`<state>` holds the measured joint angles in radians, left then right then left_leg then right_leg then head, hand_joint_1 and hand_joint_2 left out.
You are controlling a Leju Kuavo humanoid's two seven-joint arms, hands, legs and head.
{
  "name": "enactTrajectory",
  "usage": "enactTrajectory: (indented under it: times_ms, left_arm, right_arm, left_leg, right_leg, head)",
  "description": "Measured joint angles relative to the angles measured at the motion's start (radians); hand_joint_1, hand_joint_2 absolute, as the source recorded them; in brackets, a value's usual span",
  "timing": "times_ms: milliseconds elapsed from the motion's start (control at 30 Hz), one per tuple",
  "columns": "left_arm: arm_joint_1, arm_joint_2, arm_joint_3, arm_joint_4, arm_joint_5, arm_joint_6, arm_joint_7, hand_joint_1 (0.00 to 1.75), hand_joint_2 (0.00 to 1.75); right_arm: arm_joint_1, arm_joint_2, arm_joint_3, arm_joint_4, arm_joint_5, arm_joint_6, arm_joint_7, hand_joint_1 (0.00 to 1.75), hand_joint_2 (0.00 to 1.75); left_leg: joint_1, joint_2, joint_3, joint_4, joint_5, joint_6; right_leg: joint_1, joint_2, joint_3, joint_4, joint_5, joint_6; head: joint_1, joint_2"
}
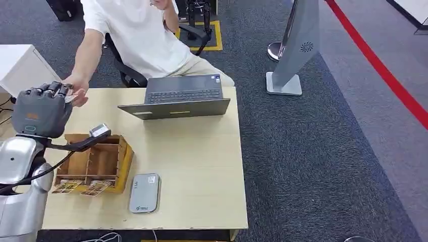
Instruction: Pass the card to the sensor for recognition and then transmit it.
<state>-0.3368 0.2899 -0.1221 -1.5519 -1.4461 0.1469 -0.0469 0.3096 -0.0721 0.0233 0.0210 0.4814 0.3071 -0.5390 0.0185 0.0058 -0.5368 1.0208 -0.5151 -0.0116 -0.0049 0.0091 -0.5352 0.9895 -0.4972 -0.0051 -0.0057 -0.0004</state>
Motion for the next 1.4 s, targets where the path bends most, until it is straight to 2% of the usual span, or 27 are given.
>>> enactTrajectory:
  times_ms: [533,900,967,1000,1100,1167,1233,1400]
  left_arm:
    - [0.039,-0.031,0.0,-0.064,0.001,0.0,0.0,0.0,1.75]
    - [0.086,-0.053,-0.037,-0.182,0.028,-0.016,-0.015,0.0,1.75]
    - [0.133,-0.051,-0.047,-0.226,0.067,-0.014,-0.046,0.0,1.75]
    - [0.18,-0.046,-0.05,-0.248,0.071,0.012,-0.054,0.0,1.75]
    - [0.369,-0.019,-0.05,-0.311,0.072,0.164,-0.074,0.0,1.75]
    - [0.467,-0.005,-0.05,-0.326,0.077,0.235,-0.087,0.0,1.75]
    - [0.529,0.006,-0.051,-0.334,0.085,0.259,-0.099,0.0,1.75]
    - [0.624,0.025,-0.069,-0.341,0.099,0.269,-0.109,0.0,1.75]
  right_arm:
    - [-0.001,0.0,0.0,0.0,0.003,0.0,-0.001,0.0,0.0]
    - [-0.018,0.002,-0.003,0.0,0.019,0.0,0.012,0.0,0.0]
    - [-0.019,0.006,-0.015,0.0,0.007,-0.001,0.007,0.0,0.0]
    - [-0.019,0.01,-0.022,0.0,0.005,-0.003,0.004,0.0,0.0]
    - [-0.009,0.023,-0.035,0.0,0.0,-0.014,-0.013,0.0,0.0]
    - [-0.004,0.03,-0.046,0.0,-0.001,-0.02,-0.017,0.0,0.0]
    - [-0.005,0.034,-0.051,0.0,-0.002,-0.02,-0.021,0.0,0.0]
    - [-0.005,0.038,-0.054,0.0,-0.003,-0.021,-0.021,0.0,0.0]
  left_leg:
    - [0.0,0.0,0.001,0.001,0.002,0.0]
    - [0.0,0.0,0.001,0.001,0.002,0.0]
    - [0.0,0.001,0.001,0.001,0.002,0.0]
    - [0.0,0.002,0.001,0.001,0.001,0.0]
    - [0.0,0.008,0.005,0.0,-0.003,0.0]
    - [0.001,0.005,0.003,0.0,-0.003,0.001]
    - [0.001,0.003,0.002,0.0,-0.003,0.001]
    - [0.001,0.002,0.002,0.0,-0.003,0.001]
  right_leg:
    - [0.0,0.0,0.001,0.001,0.002,0.0]
    - [0.0,0.0,0.001,0.001,0.002,0.0]
    - [0.0,0.0,0.002,0.002,0.002,0.0]
    - [0.0,0.002,0.002,0.002,0.002,0.0]
    - [0.0,0.007,0.001,0.002,-0.001,0.0]
    - [0.0,0.005,0.001,0.002,-0.003,-0.001]
    - [0.0,0.003,0.001,0.002,-0.003,-0.001]
    - [0.0,0.002,0.002,0.002,-0.003,-0.001]
  head:
    - [0.0,0.0]
    - [0.0,0.0]
    - [0.0,0.0]
    - [0.002,0.0]
    - [-0.001,0.0]
    - [0.0,0.0]
    - [-0.001,0.0]
    - [-0.001,0.0]
